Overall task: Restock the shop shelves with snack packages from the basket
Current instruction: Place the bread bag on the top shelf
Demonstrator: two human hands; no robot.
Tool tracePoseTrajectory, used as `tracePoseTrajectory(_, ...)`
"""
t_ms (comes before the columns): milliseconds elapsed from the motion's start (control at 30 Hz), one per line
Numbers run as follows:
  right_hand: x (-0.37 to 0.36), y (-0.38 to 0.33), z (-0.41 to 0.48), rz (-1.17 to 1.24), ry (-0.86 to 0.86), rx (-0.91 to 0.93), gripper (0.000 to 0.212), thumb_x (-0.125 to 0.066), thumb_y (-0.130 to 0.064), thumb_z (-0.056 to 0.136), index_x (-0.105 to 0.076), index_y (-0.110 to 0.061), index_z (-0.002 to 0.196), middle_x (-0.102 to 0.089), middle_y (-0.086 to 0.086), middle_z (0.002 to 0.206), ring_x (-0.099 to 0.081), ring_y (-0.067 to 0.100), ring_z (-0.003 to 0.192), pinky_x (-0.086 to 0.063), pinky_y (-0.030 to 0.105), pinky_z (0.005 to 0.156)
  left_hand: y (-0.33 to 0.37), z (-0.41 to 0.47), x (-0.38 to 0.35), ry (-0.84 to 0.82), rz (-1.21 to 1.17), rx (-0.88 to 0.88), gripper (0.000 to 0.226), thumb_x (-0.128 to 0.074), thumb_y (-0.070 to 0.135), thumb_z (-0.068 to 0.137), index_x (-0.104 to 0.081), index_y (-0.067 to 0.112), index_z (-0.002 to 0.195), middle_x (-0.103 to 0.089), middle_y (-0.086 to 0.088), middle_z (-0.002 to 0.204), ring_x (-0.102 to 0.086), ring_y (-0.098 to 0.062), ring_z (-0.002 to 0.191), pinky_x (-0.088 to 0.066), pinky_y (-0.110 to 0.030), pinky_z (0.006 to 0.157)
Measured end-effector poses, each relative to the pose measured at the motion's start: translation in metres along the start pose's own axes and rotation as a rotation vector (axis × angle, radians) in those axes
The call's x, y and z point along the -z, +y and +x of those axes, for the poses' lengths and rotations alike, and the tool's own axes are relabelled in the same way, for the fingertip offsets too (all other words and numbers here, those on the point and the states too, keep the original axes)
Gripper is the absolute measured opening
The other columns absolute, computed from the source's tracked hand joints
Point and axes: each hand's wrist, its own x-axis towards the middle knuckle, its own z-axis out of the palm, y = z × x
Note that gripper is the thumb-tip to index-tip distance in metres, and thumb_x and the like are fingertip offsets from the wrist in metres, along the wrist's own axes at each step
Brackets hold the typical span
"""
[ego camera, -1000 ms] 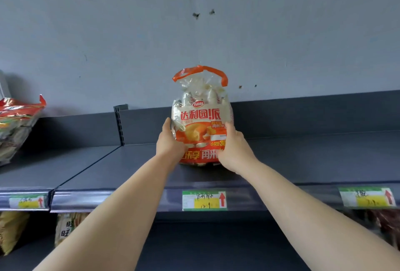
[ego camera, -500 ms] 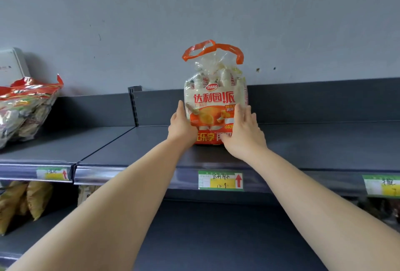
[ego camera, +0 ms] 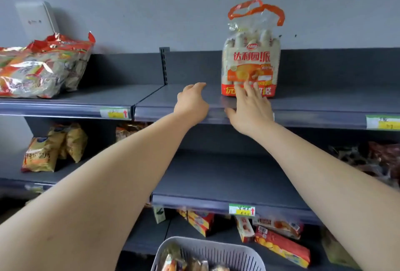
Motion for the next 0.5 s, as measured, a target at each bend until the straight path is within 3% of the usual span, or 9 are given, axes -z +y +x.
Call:
tracePoseTrajectory(100, -0.018, -0.022, -0.027, -0.007, -0.068, 0.033, 0.064, -0.051, -0.04, 0.097, -0.025, -0.017, 0.151, -0.012, 0.009, 0.163, -0.003, 0.031, 0.151, -0.022, 0.051, 0.117, -0.029, -0.033, 0.003, -0.003, -0.024, 0.046, 0.062, -0.044, -0.003, 0.091, -0.039, 0.024, 0.147, -0.037, -0.004, 0.151, -0.042, -0.029, 0.13, -0.052, -0.041, 0.087)
tracePoseTrajectory(267, -0.063, -0.045, -0.079, 0.034, -0.171, 0.138, 0.06, -0.051, -0.037, 0.098, -0.029, -0.019, 0.151, -0.014, 0.008, 0.163, -0.008, 0.028, 0.151, -0.022, 0.048, 0.116, -0.086, -0.085, -0.005, 0.021, 0.003, 0.072, 0.048, -0.052, 0.007, 0.095, -0.048, 0.021, 0.141, -0.043, -0.002, 0.148, -0.039, -0.025, 0.135, -0.044, -0.035, 0.091)
tracePoseTrajectory(500, -0.146, -0.042, -0.142, 0.067, -0.506, 0.137, 0.057, -0.048, -0.037, 0.099, -0.029, -0.022, 0.151, -0.019, 0.004, 0.162, -0.011, 0.024, 0.15, -0.023, 0.047, 0.115, -0.186, -0.164, -0.054, -0.314, 0.187, 0.396, 0.05, -0.057, 0.024, 0.094, -0.044, 0.014, 0.141, -0.052, -0.012, 0.137, -0.047, -0.033, 0.125, -0.047, -0.043, 0.097)
